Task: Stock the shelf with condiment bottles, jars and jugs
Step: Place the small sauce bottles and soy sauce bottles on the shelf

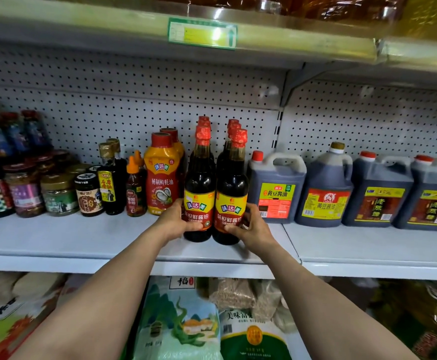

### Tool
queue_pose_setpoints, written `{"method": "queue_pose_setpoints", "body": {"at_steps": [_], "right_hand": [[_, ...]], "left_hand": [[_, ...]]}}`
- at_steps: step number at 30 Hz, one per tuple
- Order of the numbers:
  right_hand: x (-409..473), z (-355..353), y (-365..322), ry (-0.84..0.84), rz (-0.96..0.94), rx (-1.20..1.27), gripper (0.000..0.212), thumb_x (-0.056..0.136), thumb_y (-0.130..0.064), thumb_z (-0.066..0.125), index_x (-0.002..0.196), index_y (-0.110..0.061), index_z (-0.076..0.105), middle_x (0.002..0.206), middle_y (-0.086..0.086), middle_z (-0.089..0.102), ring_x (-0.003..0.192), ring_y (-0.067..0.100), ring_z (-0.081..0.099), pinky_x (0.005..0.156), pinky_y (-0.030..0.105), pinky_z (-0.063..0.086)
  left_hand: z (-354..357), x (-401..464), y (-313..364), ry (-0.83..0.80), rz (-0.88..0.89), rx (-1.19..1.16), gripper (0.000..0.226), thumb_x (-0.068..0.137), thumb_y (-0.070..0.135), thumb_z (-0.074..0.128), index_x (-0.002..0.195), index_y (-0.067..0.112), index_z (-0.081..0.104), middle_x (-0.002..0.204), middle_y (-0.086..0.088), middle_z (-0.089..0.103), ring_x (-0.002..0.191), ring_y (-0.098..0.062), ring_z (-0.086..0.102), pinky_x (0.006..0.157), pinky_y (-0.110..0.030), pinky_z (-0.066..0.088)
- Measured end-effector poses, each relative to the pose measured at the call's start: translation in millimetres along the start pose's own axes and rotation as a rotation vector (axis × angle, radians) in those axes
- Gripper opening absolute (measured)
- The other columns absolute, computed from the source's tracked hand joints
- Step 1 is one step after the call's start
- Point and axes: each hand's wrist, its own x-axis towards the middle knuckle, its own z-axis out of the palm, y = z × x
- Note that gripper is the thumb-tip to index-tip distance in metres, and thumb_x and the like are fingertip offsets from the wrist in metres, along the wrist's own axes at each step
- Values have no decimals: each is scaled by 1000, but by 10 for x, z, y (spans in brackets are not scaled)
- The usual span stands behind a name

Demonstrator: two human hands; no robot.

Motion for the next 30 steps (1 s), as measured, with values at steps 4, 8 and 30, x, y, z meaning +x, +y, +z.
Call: {"method": "queue_pose_setpoints", "body": {"at_steps": [4, 8, 30], "right_hand": [[23, -16, 3, -20, -1, -3, 71, 81, -13, 80, 137, -18, 38, 135, 6, 58, 122, 20, 56, 106, 41, 46], [59, -21, 2, -26, 8, -26, 71, 82, -13, 80, 137, -19, 36, 137, 5, 57, 126, 23, 54, 108, 47, 45], [274, 8, 54, 1, -7, -71, 71, 82, -14, 80, 137, -18, 35, 131, 0, 59, 122, 20, 56, 105, 44, 48]], "left_hand": [[-4, 23, -11, -1, 7, -5, 82, 70, 21, 87, 138, 22, 40, 134, -2, 57, 121, -21, 54, 103, -48, 45], [0, 54, -16, 3, 0, -8, 83, 69, 19, 88, 137, 22, 41, 133, -1, 58, 120, -20, 55, 103, -46, 46], [16, 226, -43, 15, -3, -5, 80, 73, 18, 85, 138, 23, 38, 136, -2, 55, 122, -22, 53, 101, -50, 47]]}}
